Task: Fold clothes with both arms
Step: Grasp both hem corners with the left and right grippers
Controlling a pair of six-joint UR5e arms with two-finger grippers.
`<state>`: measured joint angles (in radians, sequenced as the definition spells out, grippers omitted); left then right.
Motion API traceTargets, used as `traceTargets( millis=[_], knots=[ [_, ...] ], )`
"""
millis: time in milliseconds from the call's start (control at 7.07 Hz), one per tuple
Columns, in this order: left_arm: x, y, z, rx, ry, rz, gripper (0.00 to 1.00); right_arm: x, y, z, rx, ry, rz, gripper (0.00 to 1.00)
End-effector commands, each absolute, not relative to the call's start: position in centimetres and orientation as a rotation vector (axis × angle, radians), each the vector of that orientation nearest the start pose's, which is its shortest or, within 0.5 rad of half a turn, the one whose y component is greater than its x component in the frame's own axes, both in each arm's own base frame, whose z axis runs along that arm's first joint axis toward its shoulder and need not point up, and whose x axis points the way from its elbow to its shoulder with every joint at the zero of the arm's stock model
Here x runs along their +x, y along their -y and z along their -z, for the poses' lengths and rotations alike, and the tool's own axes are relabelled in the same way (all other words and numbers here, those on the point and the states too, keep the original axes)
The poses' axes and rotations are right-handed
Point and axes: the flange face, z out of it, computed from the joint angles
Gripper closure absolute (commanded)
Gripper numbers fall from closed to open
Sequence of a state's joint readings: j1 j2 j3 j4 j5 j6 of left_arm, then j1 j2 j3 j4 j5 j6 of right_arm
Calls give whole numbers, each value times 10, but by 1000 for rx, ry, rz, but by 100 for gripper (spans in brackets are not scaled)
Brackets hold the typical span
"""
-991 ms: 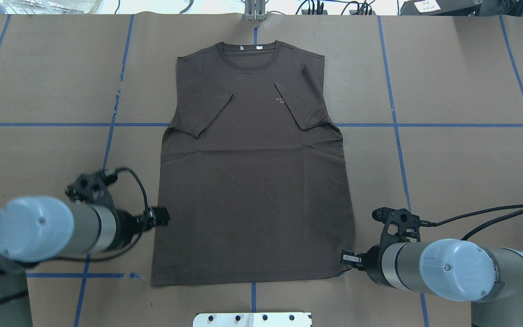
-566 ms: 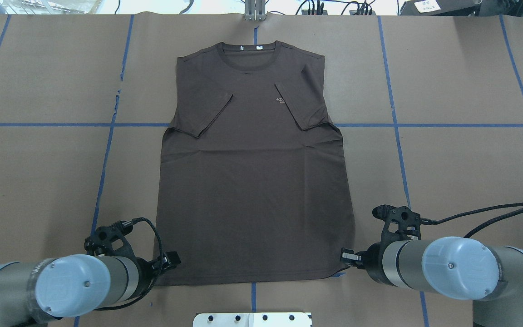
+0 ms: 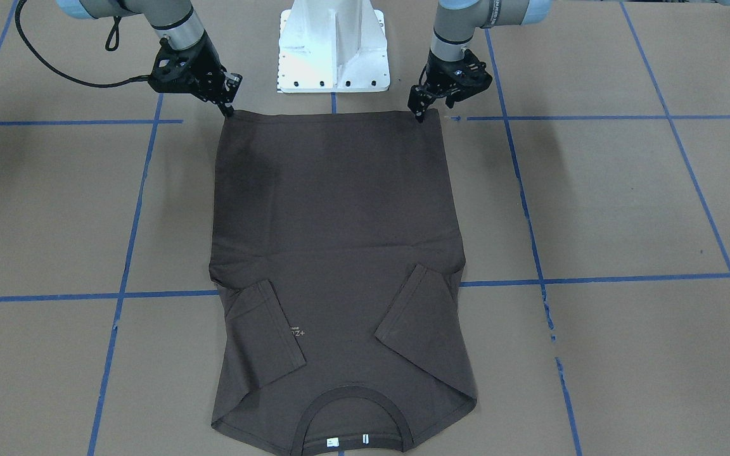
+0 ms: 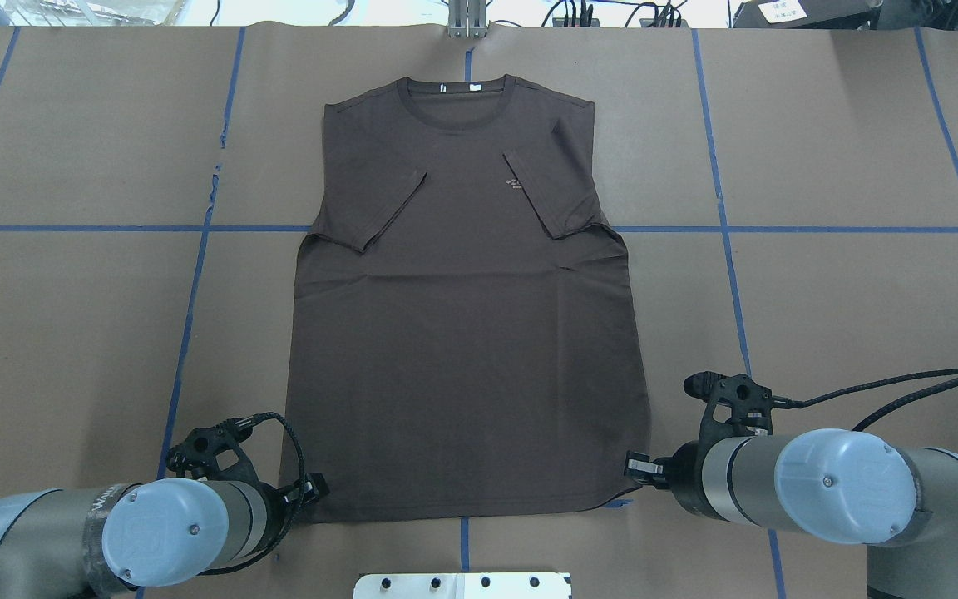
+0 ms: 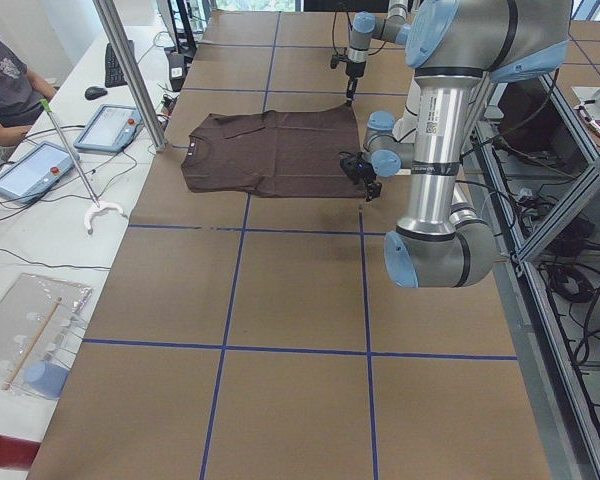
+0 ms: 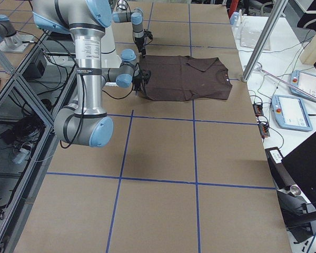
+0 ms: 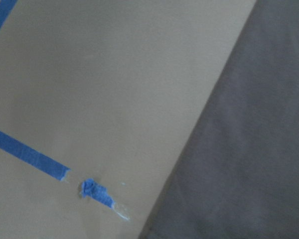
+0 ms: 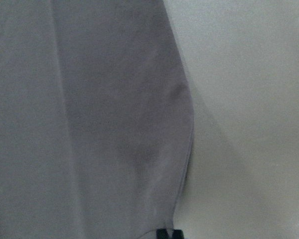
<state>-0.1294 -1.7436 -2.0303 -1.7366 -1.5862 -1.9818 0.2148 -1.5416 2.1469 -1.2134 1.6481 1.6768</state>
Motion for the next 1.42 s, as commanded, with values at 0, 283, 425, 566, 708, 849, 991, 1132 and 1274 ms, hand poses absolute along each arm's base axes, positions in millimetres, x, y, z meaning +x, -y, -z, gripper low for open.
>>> traceTargets(
  millis=[0, 283, 425, 566, 708, 849, 991, 1132, 1274],
  knots=[
    [510, 199, -349, -128, -794, 505, 56, -434, 225, -339, -18, 967, -262, 100],
    [508, 199, -347, -128, -797, 504, 96, -433, 226, -340, -20, 967, -261, 100],
    [507, 200, -345, -127, -800, 504, 100, -432, 226, -339, -19, 969, -261, 100],
    [507, 200, -344, -128, -803, 500, 100, -431, 226, -341, -20, 964, -261, 100],
    [504, 200, -340, -129, -812, 498, 100, -430, 225, -340, -21, 966, -261, 100],
    [499, 199, -330, -130, -833, 492, 100, -426, 230, -339, -41, 970, -253, 100],
    [488, 198, -313, -135, -870, 488, 100, -411, 236, -333, -89, 985, -246, 100],
    [480, 195, -297, -140, -888, 483, 100, -393, 227, -336, -130, 978, -227, 100],
    [460, 192, -265, -149, -963, 468, 100, -375, 214, -328, -202, 992, -186, 100]
  ],
)
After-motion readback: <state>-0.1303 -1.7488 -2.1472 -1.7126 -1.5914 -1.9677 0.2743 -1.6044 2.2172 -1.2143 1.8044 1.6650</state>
